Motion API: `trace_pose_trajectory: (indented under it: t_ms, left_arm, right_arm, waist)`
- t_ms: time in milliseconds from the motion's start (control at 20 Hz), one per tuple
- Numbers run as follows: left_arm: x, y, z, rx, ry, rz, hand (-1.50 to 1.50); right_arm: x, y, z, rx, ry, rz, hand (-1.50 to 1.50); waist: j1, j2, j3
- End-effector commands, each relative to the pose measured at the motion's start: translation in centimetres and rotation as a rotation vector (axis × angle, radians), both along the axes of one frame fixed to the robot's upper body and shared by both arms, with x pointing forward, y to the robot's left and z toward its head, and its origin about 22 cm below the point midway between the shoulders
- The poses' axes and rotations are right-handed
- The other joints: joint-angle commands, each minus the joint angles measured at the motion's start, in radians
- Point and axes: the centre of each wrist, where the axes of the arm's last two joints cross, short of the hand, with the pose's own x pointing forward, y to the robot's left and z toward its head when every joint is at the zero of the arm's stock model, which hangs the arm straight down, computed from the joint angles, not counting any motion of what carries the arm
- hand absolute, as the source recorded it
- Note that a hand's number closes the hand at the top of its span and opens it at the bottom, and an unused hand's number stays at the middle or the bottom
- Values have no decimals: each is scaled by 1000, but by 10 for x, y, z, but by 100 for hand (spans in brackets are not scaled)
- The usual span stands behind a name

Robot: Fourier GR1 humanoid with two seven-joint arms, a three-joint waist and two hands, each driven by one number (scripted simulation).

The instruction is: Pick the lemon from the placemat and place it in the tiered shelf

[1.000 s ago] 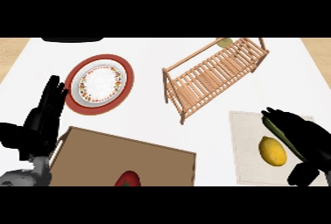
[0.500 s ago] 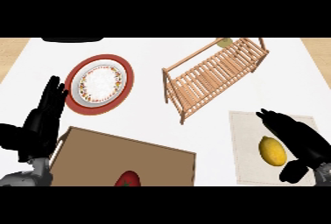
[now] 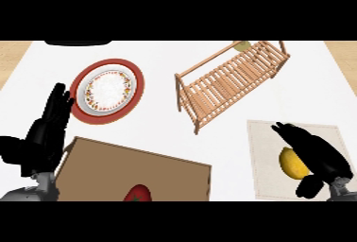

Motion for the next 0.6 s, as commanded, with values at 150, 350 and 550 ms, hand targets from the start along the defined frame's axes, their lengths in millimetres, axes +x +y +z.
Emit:
trace_pose_trajectory:
  t_ms: [150, 350, 550]
  left_arm:
    - [1, 6, -3, 0, -7, -9, 0]
    - [10, 4, 16, 15, -7, 2, 0]
    - [9, -17, -5, 1, -7, -4, 0]
  right_arm:
    - [12, -1, -10, -4, 64, 39, 150]
    - [9, 1, -28, -79, -50, 121, 150]
    - [11, 3, -22, -75, -130, 133, 150]
  waist:
    - [0, 0, 0]
    - [0, 0, 0]
    - [-2, 0, 0]
